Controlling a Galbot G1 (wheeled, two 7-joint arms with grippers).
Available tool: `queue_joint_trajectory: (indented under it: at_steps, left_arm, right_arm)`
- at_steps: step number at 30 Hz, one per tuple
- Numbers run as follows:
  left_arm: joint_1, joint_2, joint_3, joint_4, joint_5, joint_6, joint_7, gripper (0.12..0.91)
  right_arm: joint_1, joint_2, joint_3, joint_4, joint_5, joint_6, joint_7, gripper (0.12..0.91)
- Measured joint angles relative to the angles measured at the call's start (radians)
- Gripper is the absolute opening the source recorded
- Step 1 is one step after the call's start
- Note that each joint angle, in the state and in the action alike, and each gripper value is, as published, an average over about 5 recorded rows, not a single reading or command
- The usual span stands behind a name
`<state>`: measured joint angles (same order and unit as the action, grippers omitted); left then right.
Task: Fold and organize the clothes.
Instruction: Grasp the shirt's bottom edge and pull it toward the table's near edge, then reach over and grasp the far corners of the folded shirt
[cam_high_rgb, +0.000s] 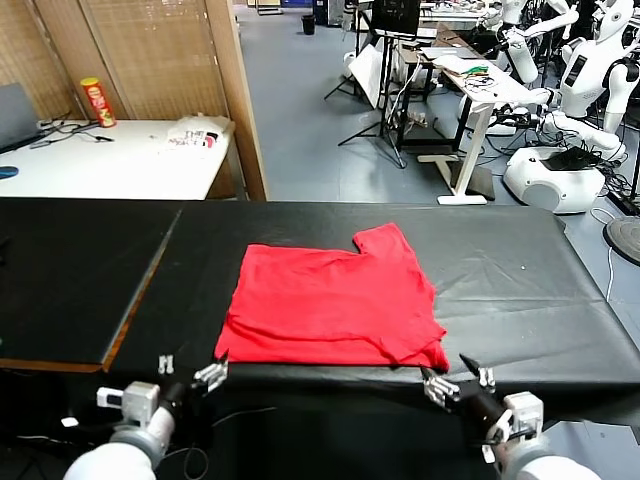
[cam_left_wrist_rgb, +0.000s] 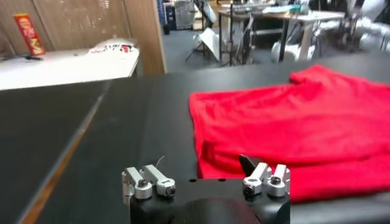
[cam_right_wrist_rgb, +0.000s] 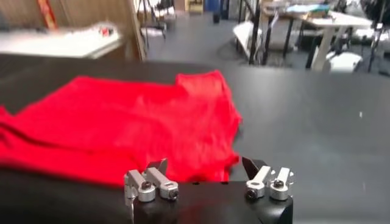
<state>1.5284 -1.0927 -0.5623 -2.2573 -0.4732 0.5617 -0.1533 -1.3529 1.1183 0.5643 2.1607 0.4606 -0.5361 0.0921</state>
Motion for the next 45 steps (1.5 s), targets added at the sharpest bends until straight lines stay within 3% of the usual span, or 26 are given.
queue_joint_trajectory:
  at_steps: [10, 16, 21, 31, 45]
  left_arm:
    - [-0.413, 0.068, 0.139, 0.244, -0.179, 0.033, -0.046, 0.798]
    - [-0.655, 0.047, 0.238, 0.467, -0.208, 0.046, -0.038, 0.798]
    - [-0.797, 0.021, 0.303, 0.635, -0.219, 0.09, -0.036, 0.798]
    - [-0.908, -0.038, 0.363, 0.83, -0.258, 0.128, -0.003, 0.798]
    - [-0.975, -0.121, 0.376, 0.961, -0.196, 0.089, 0.011, 0.798]
  right_arm:
    - [0.429, 0.012, -0.194, -0.377, 0.04, 0.002, 0.047, 0.798]
    - [0.63, 0.058, -0.296, -0.603, 0.068, -0.075, 0.059, 0.798]
    - [0.751, 0.107, -0.345, -0.772, 0.06, -0.1, 0.057, 0.798]
    - [0.851, 0.181, -0.342, -0.969, 0.006, -0.085, 0.043, 0.798]
    - [0.857, 0.207, -0.307, -1.025, 0.011, -0.08, 0.037, 0.798]
